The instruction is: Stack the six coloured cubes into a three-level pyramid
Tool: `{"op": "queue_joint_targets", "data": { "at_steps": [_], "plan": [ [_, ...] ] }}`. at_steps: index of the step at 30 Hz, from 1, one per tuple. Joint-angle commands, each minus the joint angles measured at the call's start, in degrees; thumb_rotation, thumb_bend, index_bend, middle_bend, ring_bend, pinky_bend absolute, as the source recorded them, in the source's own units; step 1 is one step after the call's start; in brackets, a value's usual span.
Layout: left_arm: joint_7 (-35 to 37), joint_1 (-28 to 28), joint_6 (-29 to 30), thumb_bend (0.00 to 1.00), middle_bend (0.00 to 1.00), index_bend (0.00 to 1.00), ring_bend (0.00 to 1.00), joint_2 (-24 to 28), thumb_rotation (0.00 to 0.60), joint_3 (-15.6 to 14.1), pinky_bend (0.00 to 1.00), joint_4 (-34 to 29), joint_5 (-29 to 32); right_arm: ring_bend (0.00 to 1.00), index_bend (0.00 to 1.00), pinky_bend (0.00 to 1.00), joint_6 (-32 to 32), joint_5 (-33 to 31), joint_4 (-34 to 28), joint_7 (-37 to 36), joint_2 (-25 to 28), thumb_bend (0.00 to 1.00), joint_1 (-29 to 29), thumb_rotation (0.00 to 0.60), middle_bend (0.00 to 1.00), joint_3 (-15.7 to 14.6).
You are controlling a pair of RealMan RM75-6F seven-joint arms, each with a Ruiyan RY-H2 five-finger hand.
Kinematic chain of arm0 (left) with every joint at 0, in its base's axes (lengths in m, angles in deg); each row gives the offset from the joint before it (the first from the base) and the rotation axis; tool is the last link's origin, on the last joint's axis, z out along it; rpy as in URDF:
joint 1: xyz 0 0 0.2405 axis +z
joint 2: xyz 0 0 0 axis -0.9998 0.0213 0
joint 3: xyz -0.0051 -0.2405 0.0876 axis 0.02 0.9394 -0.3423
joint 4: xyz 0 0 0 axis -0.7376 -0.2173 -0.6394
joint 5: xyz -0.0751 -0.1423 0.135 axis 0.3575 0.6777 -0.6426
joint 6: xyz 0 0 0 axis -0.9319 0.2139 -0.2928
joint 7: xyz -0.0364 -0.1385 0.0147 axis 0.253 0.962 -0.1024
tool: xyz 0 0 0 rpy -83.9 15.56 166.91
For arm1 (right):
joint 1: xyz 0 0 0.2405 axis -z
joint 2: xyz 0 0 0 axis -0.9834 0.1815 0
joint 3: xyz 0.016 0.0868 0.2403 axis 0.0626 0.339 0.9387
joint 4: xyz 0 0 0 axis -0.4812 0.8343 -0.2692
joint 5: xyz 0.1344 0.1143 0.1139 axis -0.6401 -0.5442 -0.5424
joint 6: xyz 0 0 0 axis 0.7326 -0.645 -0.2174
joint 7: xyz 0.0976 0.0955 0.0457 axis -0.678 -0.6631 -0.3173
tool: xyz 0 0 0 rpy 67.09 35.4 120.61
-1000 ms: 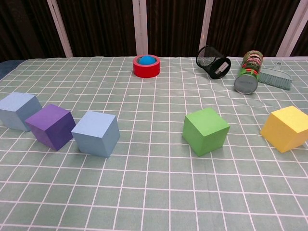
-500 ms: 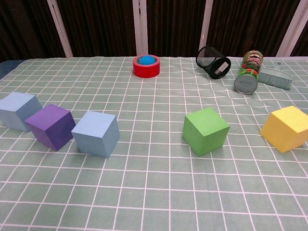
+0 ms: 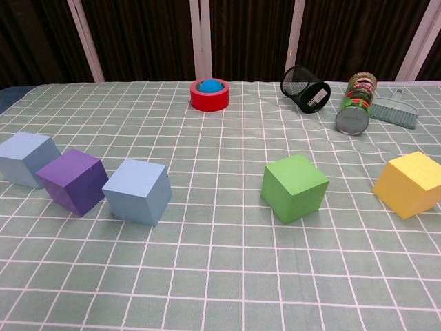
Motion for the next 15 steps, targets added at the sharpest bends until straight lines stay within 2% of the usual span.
{"op": "queue_joint_targets", "data": {
  "at_steps": [1, 10, 15],
  "plan": [
    [-3.05, -2.30, -2.81, 0.06, 0.01, 0.00, 0.00, 0.28, 0.600, 0.69, 0.00, -0.42, 1.32, 0.00, 0.00, 0.00, 0.28, -0.04, -0.01, 0.13, -0.07, 0.27, -0.20, 0.600, 0.00, 0.00],
    [-8.85, -8.76, -10.31, 0.07, 0.11, 0.00, 0.00, 1.02, 0.600, 2.99, 0.00, -2.34, 3.82, 0.00, 0.00, 0.00, -0.42, 1.07, -0.47, 0.24, 0.03, 0.27, 0.16, 0.600, 0.00, -0.61],
    [-11.60, -13.68, -16.40, 0.07, 0.16, 0.00, 0.00, 1.59, 0.600, 5.00, 0.00, -2.31, 7.69, 0.00, 0.00, 0.00, -0.09, 0.33, -0.51, 0.34, -0.05, 0.27, 0.03, 0.600, 0.00, -0.35]
  ]
}}
